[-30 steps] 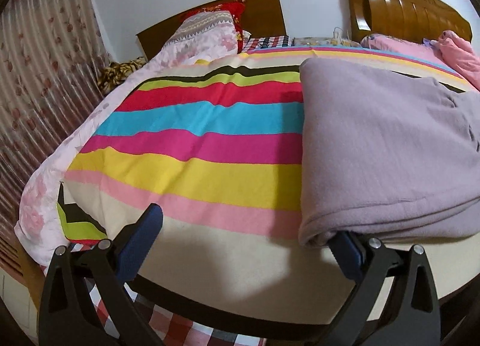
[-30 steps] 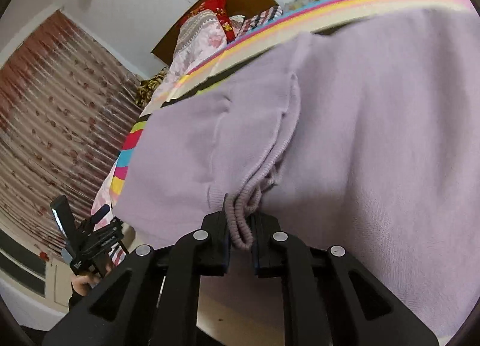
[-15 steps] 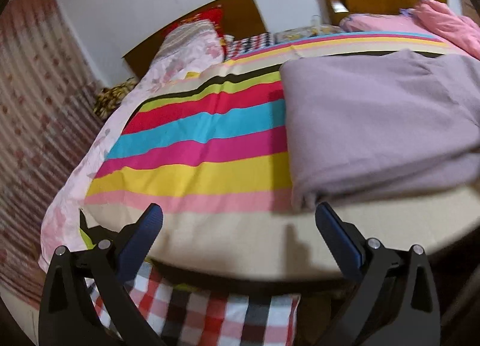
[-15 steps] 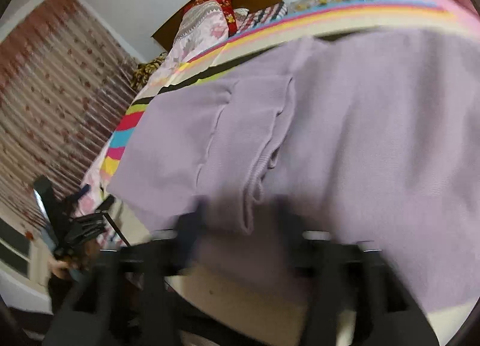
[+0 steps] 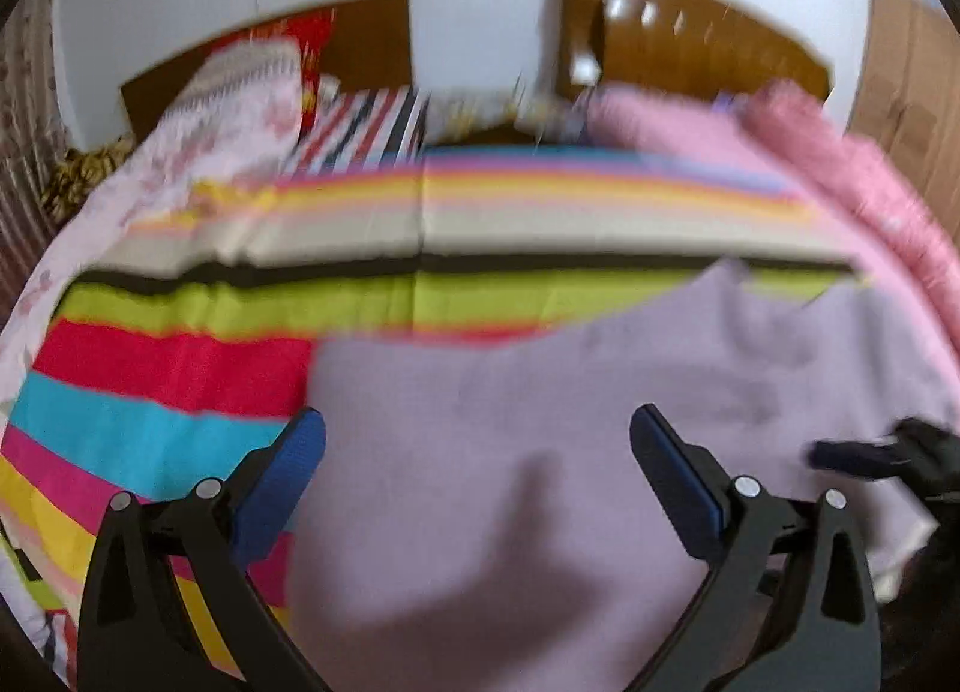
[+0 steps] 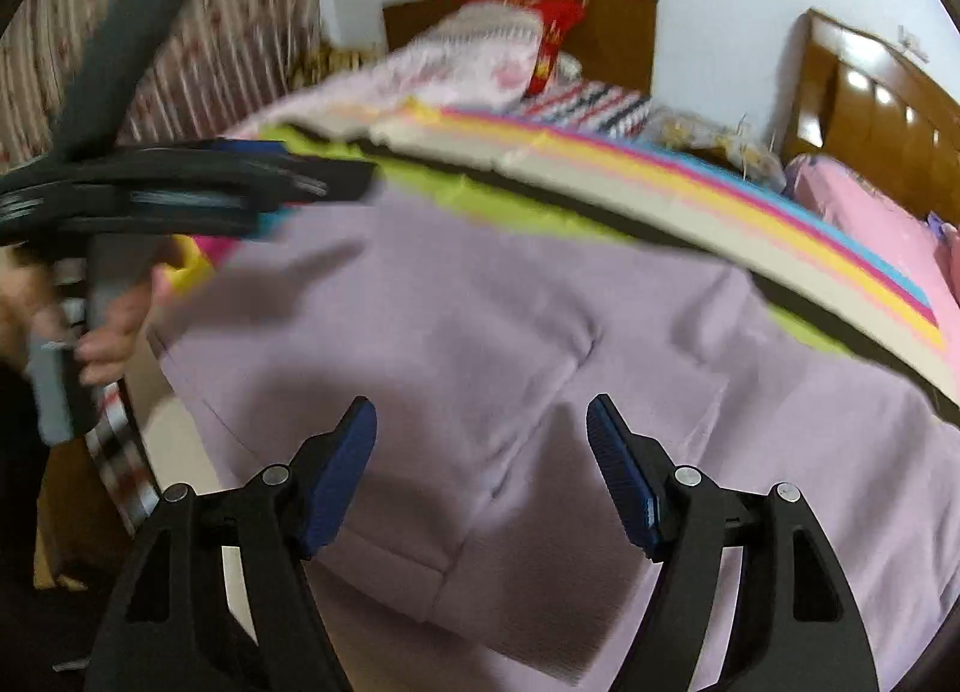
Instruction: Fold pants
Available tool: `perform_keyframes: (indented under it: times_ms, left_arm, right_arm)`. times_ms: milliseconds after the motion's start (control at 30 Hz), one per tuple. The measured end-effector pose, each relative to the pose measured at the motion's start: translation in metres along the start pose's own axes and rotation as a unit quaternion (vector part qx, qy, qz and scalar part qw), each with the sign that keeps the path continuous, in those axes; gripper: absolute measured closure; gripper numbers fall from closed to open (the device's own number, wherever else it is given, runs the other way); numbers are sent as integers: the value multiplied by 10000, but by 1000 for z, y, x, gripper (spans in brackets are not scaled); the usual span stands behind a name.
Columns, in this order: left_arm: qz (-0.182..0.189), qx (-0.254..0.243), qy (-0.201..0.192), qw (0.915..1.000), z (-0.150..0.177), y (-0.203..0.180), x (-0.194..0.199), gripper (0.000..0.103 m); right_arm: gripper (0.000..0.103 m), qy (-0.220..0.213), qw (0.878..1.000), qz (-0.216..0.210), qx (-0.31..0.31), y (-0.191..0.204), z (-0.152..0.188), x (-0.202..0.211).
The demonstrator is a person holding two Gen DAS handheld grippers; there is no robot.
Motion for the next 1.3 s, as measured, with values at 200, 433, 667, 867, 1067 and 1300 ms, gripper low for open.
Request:
perform_keyframes:
  times_ms: [200,433,667,867,1067,1300]
  left_arm:
    - [-108,291,251,9992,22,22,-35,1]
    - [-149,439,263,9986,19,29,-40,1]
    - [-265,566,356,9974,19,34,-44,1]
    - [-339,634,334,9969,19,36,-44,1]
    - [-671,532,235,9961,21,31,-40,1]
    - [-705,528,211,9959,22,30,-38,1]
  right_arm:
    - [27,-122,9996,-247,-21,-10,14,-3]
    - [26,-591,9969,-436,-298,-44,-14,42]
    - [26,418,9876,-1162,-973,-123,-48,-35]
    - [39,-128,9789,-1088,-1728,-168,-42,-10]
    - [19,-79,9865,-1276,-1020,-112,-80,-26]
    - [15,369,9949,-352,-869,-125,-87,-55]
Point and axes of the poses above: each gripper's, at about its wrist camera, not at the fingertips, and x roughly against the way its jaws point, y to its left, z to its underside, the point moved 9 cm from there along -x, roughly the way its jaws point, and after that the axes turned 12 degrees about y, right-handed, at the moved point
